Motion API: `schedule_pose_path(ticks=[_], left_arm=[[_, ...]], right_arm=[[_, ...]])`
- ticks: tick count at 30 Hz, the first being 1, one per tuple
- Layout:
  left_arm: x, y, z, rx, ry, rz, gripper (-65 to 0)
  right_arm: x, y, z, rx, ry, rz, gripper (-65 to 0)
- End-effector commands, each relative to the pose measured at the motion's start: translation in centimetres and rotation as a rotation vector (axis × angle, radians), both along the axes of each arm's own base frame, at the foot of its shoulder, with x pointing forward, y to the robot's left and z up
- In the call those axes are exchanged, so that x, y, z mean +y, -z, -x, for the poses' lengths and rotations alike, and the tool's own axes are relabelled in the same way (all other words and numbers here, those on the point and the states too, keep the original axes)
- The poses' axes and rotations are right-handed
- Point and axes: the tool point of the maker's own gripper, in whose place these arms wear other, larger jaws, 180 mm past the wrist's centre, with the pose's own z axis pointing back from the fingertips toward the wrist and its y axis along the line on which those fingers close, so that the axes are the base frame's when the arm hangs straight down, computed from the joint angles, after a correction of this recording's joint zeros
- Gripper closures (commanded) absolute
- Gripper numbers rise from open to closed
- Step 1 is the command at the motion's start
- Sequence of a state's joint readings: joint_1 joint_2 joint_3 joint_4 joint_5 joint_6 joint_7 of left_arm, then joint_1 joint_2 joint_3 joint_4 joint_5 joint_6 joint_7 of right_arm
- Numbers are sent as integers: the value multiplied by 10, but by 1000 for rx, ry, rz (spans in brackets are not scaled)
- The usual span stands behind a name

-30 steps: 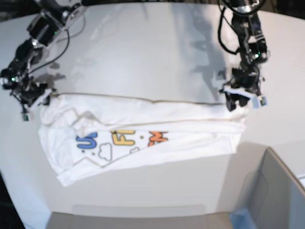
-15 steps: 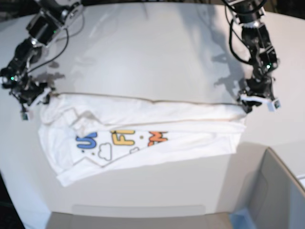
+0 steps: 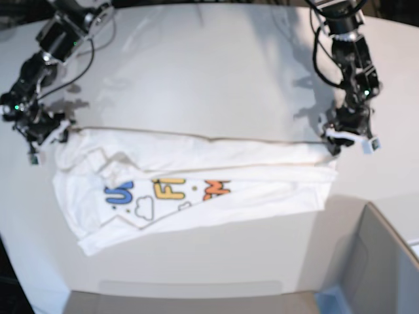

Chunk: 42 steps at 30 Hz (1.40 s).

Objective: Layout the t-shirt on the table in an organized manner, then fold the t-shirt properly
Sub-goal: 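Drag the shirt with both grippers away from the print to smooth it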

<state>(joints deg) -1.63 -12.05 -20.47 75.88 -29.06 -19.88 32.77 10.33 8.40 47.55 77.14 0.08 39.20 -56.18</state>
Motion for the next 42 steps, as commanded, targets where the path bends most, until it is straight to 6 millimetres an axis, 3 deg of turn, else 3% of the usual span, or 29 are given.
schedule_pose_path(ticks=[1,9,11,15,17,22,33,42], left_arm=[[-8,-21,-17,-71,35,-2,-307],[-24,-27,-29,-93,89,-4,-298],[-23,-26,-33,-89,87,1,-243],[-22,-13,-36,-58,72,26,-68],[-20,-7,-38,-41,68,36,-37],[-20,-7,-36,-41,65,39,-33],[-21,-11,7,-39,88,-26,-32],[-20,-9,40,-10,107,-65,-32]], right_arm=[[-11,1,8,58,-5,48,-219],[-11,1,9,60,-5,49,-219],[-11,4,13,70,-5,49,-218],[-11,2,9,44,-7,48,-209],[-10,0,5,11,-9,45,-165],[-10,4,11,19,-9,46,-1],[-21,21,37,118,-7,113,0],[-28,8,67,120,-18,208,0]])
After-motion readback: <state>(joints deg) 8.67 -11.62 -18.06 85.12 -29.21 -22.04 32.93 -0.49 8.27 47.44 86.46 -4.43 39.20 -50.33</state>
